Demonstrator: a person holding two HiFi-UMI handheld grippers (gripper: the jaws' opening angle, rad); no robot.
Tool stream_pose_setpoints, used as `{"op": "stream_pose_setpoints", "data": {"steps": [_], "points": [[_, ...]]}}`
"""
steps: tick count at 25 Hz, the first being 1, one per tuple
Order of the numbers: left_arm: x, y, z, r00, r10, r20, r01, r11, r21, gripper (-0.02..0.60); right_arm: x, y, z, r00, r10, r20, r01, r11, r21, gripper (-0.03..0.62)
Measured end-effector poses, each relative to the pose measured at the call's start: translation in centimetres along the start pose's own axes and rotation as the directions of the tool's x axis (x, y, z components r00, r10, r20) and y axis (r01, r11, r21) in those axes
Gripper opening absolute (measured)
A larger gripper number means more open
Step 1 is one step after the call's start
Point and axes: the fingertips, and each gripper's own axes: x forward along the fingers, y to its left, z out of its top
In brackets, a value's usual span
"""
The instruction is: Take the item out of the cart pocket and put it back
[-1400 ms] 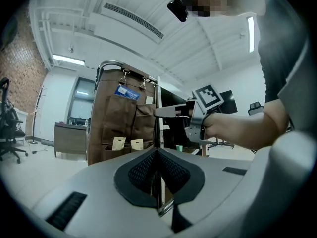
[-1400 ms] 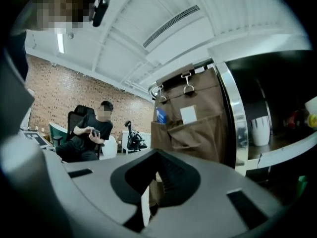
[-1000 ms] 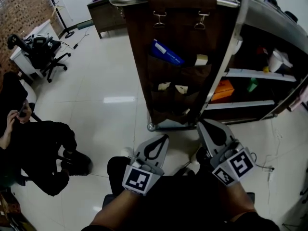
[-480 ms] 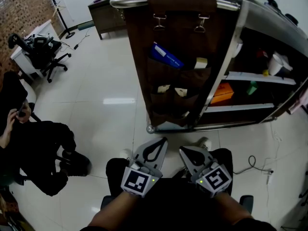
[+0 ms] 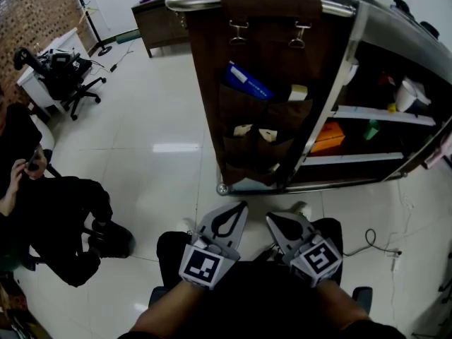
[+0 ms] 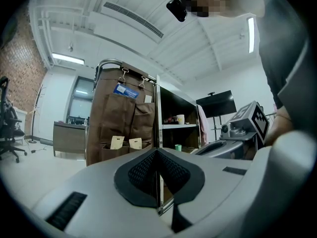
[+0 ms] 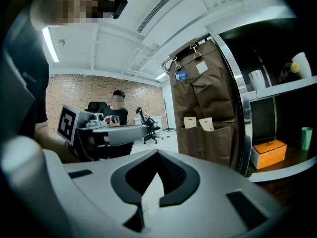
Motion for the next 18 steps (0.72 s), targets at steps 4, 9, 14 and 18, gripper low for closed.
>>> {"op": "stream_pose_setpoints", "data": {"steps": [4, 9, 14, 18], "points": [[-0.02, -0.05, 0.09, 1.000, -0.001, 0.004, 0.001, 1.000, 0.000, 0.000, 0.07, 0.06, -0.03, 1.000, 0.002, -0.001, -0.002, 1.000, 0.006, 0.011], [-0.06, 0.05, 0.10, 1.000, 0.000, 0.004, 0.000, 1.000, 0.000, 0.000, 0.27, 0.17, -0.20, 1.000, 0.006, -0.003, -0.006, 1.000, 0.007, 0.011], [-0.01, -0.14, 0.05, 1.000, -0.003, 0.005, 0.003, 1.000, 0.000, 0.000, 0.41, 0.23, -0.49, 1.000, 0.011, -0.012, -0.011, 1.000, 0.006, 0.011], [-0.15, 0.01, 0.06, 1.000, 0.002, 0.003, -0.002, 1.000, -0.005, 0.000, 0.61, 0.44, -0.42, 1.000, 0.016, -0.011, -0.016, 1.000, 0.004, 0.011]]}}
